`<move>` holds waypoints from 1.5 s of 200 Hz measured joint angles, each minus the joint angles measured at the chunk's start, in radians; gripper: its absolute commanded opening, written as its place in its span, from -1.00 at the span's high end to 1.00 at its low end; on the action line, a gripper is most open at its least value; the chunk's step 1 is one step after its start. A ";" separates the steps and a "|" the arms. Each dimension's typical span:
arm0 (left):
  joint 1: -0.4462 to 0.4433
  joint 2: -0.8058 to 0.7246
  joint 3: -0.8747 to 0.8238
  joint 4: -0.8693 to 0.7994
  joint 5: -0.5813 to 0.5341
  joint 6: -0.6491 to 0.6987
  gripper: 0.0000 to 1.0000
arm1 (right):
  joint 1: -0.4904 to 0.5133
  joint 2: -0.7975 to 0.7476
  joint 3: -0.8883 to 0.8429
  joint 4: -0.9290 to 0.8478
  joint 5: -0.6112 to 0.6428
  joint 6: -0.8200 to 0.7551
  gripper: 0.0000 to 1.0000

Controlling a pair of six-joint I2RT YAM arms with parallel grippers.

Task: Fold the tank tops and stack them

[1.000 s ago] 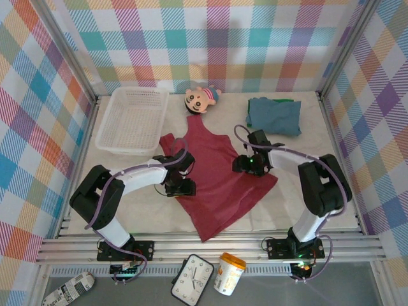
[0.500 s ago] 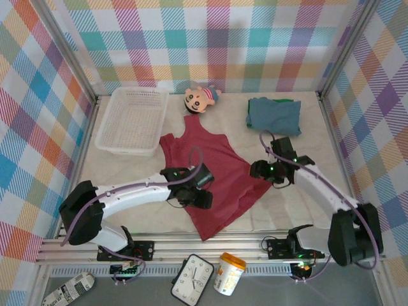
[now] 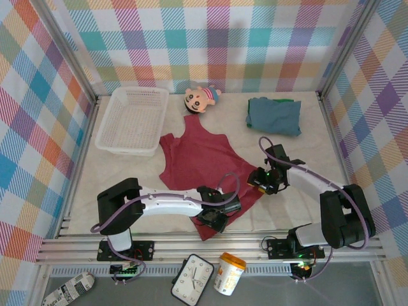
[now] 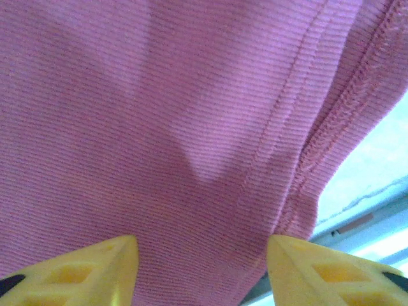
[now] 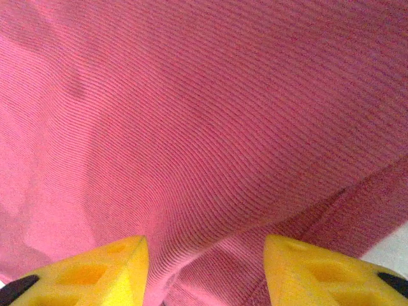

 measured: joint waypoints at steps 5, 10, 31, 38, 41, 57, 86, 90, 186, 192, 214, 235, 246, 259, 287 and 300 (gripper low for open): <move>-0.001 0.004 0.003 -0.008 -0.006 0.001 0.01 | 0.000 0.006 0.002 0.006 0.000 0.004 0.02; -0.001 0.007 0.005 -0.015 -0.013 0.005 0.05 | 0.000 0.014 0.003 0.011 0.000 0.005 0.05; -0.002 0.025 0.010 -0.045 -0.038 0.018 0.21 | 0.000 0.054 0.005 0.035 0.000 0.021 0.18; -0.002 0.030 0.010 -0.057 -0.047 0.021 0.26 | 0.000 0.062 0.006 0.039 0.000 0.022 0.22; -0.002 0.031 0.010 -0.062 -0.047 0.026 0.27 | 0.000 0.063 0.006 0.039 0.000 0.024 0.25; -0.002 0.035 0.010 -0.077 -0.053 0.028 0.31 | 0.000 0.063 0.008 0.040 0.002 0.026 0.42; -0.002 0.035 0.010 -0.073 -0.045 0.035 0.39 | 0.000 0.063 0.010 0.039 0.012 0.022 0.51; -0.002 0.035 0.010 -0.073 -0.043 0.038 0.38 | 0.000 0.063 0.010 0.038 0.013 0.022 0.53; -0.020 0.015 0.039 -0.031 -0.007 0.049 0.12 | -0.016 -0.076 0.006 -0.046 0.030 0.006 0.89; -0.021 0.020 0.043 -0.026 -0.004 0.050 0.12 | -0.016 -0.085 0.002 -0.049 0.030 0.003 0.89; -0.021 0.054 0.051 -0.013 -0.001 0.057 0.23 | -0.025 -0.095 -0.019 -0.066 0.021 -0.004 0.87; -0.023 0.080 0.055 -0.018 -0.002 0.076 0.39 | -0.026 -0.104 -0.032 -0.103 0.015 -0.008 0.85; -0.024 0.080 0.056 -0.018 -0.002 0.082 0.50 | -0.026 -0.114 -0.034 -0.126 0.010 -0.013 0.85; -0.024 0.080 0.057 -0.026 -0.004 0.095 0.63 | -0.026 -0.121 -0.034 -0.152 0.005 -0.027 0.83; -0.024 0.080 0.063 -0.054 -0.010 0.109 0.91 | -0.027 -0.127 -0.034 -0.207 -0.001 -0.058 0.82; -0.025 0.080 0.071 -0.071 -0.012 0.121 0.91 | -0.032 -0.132 -0.030 -0.235 -0.006 -0.069 0.81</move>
